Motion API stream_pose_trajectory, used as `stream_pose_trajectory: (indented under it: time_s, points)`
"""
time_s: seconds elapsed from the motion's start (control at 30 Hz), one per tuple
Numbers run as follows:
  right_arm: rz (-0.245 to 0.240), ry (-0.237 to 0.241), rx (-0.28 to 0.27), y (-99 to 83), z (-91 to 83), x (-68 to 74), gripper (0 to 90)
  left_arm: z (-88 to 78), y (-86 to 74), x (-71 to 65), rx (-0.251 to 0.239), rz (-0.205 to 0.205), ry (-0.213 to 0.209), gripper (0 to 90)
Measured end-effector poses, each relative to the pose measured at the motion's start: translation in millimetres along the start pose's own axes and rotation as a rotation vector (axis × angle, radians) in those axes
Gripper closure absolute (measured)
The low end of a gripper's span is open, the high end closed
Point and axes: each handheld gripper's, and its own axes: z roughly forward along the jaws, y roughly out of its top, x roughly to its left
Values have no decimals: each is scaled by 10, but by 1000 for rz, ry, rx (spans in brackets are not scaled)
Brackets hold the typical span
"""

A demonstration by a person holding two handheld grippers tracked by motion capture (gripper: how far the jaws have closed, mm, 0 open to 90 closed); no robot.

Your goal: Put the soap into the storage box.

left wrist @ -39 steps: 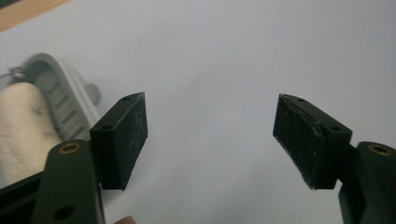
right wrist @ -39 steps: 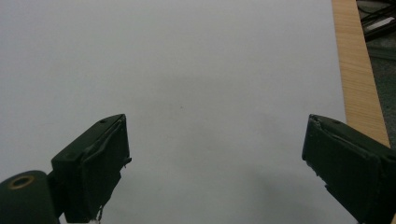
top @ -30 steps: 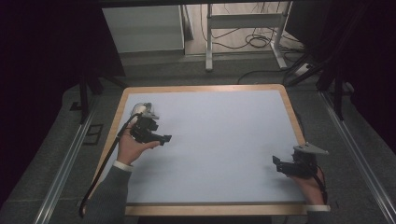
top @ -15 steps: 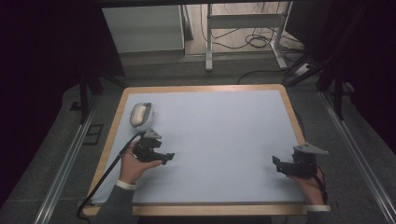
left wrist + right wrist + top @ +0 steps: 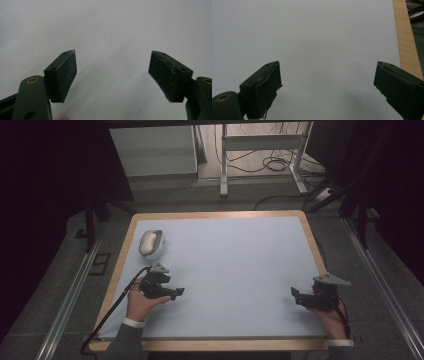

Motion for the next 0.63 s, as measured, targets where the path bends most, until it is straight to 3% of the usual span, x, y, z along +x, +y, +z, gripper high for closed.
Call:
stream_pose_trajectory:
  time_s: [0.27, 0.37, 0.63]
  points:
    - [-6, -2, 0, -3, 10, 5, 73, -23, -8, 15, -4, -3, 4, 229]
    - [-7, -2, -5, 0, 6, 8, 73, -64, -7, 22, -44, -19, 26, 235]
    - [-22, 5, -19, 13, -2, 35, 73, -71, -11, 30, -35, -18, 23, 233]
